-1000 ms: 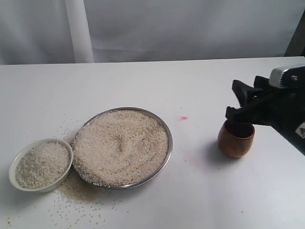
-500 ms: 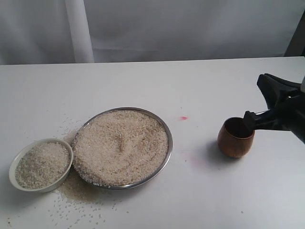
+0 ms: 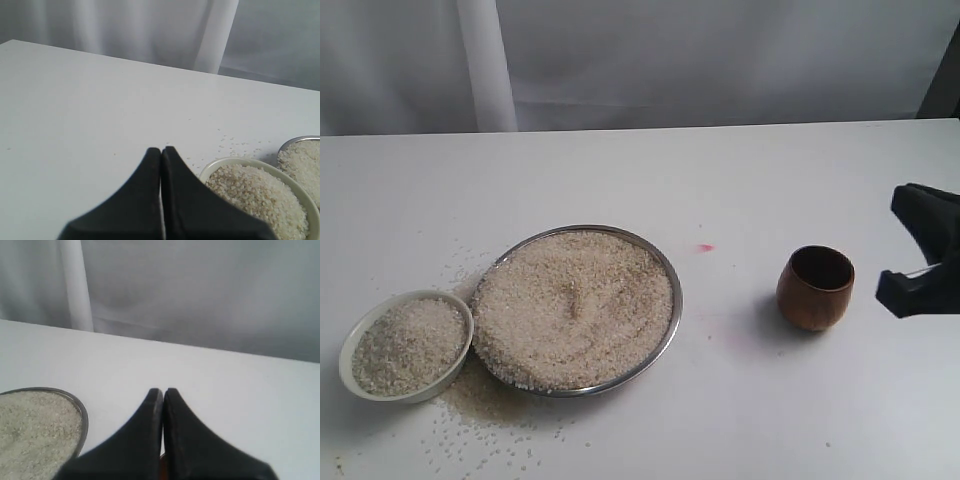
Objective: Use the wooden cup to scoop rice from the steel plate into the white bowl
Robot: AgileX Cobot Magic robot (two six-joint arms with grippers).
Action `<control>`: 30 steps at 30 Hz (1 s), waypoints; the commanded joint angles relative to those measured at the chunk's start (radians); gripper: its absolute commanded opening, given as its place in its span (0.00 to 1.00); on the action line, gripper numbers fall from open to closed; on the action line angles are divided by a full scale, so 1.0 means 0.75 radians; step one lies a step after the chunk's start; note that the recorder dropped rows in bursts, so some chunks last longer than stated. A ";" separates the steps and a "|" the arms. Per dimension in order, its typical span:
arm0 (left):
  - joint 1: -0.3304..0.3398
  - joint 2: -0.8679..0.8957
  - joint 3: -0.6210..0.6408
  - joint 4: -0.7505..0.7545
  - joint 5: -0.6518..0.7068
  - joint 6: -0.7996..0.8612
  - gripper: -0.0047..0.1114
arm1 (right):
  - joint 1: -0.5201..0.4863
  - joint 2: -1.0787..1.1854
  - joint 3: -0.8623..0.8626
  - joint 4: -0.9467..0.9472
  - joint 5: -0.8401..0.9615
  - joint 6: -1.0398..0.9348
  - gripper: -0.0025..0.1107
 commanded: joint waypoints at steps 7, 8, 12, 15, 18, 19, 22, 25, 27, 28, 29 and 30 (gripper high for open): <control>-0.009 0.001 -0.002 -0.008 -0.008 -0.002 0.04 | 0.000 -0.636 0.008 -0.061 0.389 -0.147 0.02; -0.009 0.001 -0.002 -0.008 -0.008 -0.002 0.04 | -0.003 -0.681 0.011 -0.086 0.426 -0.147 0.02; -0.009 0.001 -0.002 -0.008 -0.008 -0.002 0.04 | -0.078 -0.880 0.073 -0.115 0.426 -0.137 0.02; -0.009 0.001 -0.002 -0.008 -0.008 -0.002 0.04 | -0.145 -0.967 0.142 -0.108 0.410 -0.124 0.02; -0.009 0.001 -0.002 -0.008 -0.008 -0.002 0.04 | -0.191 -1.033 0.219 -0.099 0.410 -0.095 0.02; -0.009 0.001 -0.002 -0.008 -0.008 -0.002 0.04 | -0.202 -1.055 0.246 -0.099 0.410 -0.095 0.02; -0.009 0.001 -0.002 -0.008 -0.008 -0.002 0.04 | -0.205 -1.109 0.321 -0.099 0.392 -0.095 0.02; -0.009 0.001 -0.002 -0.008 -0.008 -0.002 0.04 | -0.205 -1.147 0.362 -0.088 0.360 -0.095 0.02; -0.009 0.001 -0.002 -0.008 -0.008 -0.002 0.04 | -0.205 -1.153 0.362 -0.086 0.418 -0.095 0.02; -0.009 0.001 -0.002 -0.008 -0.008 -0.002 0.04 | -0.205 -1.153 0.362 -0.086 0.435 -0.095 0.02; -0.009 0.001 -0.002 -0.008 -0.008 -0.002 0.04 | -0.205 -1.153 0.362 -0.086 0.449 -0.095 0.02; -0.009 0.001 -0.002 -0.008 -0.008 -0.002 0.04 | -0.205 -1.153 0.362 -0.086 0.449 -0.095 0.02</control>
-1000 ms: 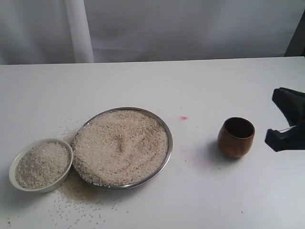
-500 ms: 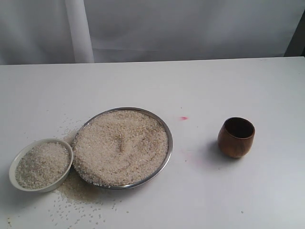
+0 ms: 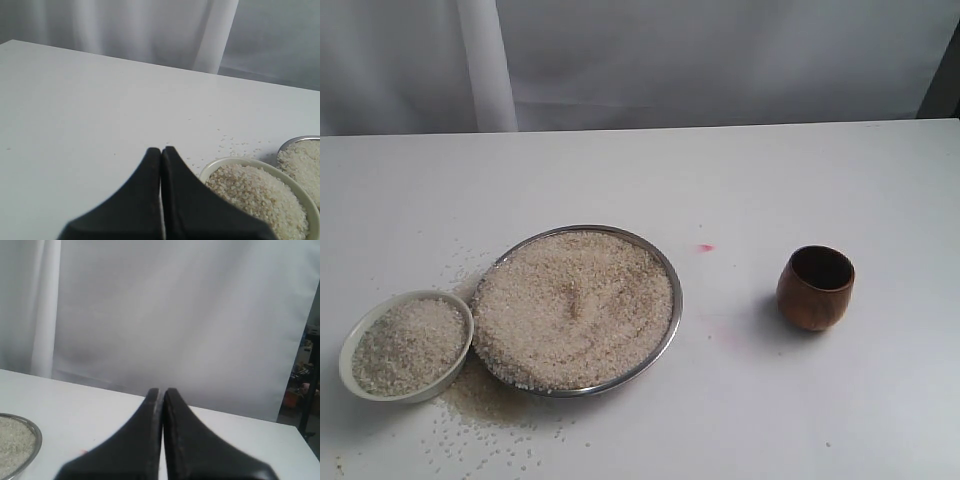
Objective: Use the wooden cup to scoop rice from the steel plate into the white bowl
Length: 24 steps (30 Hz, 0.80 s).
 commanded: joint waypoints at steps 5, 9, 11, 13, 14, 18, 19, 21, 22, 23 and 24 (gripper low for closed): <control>-0.009 0.001 -0.002 -0.008 -0.008 -0.002 0.04 | -0.004 -0.010 0.009 0.002 0.052 0.008 0.02; -0.009 0.001 -0.002 -0.008 -0.008 -0.002 0.04 | -0.004 -0.010 0.009 0.002 0.052 0.008 0.02; -0.009 0.001 -0.002 -0.008 -0.008 -0.002 0.04 | -0.004 -0.010 0.009 0.002 0.052 0.008 0.02; -0.009 0.001 -0.002 -0.008 -0.008 -0.002 0.04 | -0.004 -0.010 0.009 0.002 0.050 0.011 0.02; -0.009 0.001 -0.002 -0.008 -0.008 -0.002 0.04 | -0.004 -0.010 0.009 0.002 0.050 0.011 0.02; -0.009 0.001 -0.002 -0.008 -0.008 -0.002 0.04 | -0.004 -0.010 0.009 0.002 0.050 0.011 0.02; -0.009 0.001 -0.002 -0.008 -0.008 -0.002 0.04 | -0.004 -0.010 0.009 0.002 0.050 0.011 0.02; -0.009 0.001 -0.002 -0.008 -0.008 -0.002 0.04 | -0.004 -0.010 0.009 0.002 0.050 0.011 0.02; -0.009 0.001 -0.002 -0.008 -0.008 -0.002 0.04 | -0.004 -0.010 0.009 0.002 0.050 0.011 0.02; -0.009 0.001 -0.002 -0.008 -0.008 -0.002 0.04 | -0.004 -0.010 0.009 0.002 0.050 0.011 0.02; -0.009 0.001 -0.002 -0.008 -0.008 -0.002 0.04 | -0.004 -0.010 0.009 0.002 0.050 0.011 0.02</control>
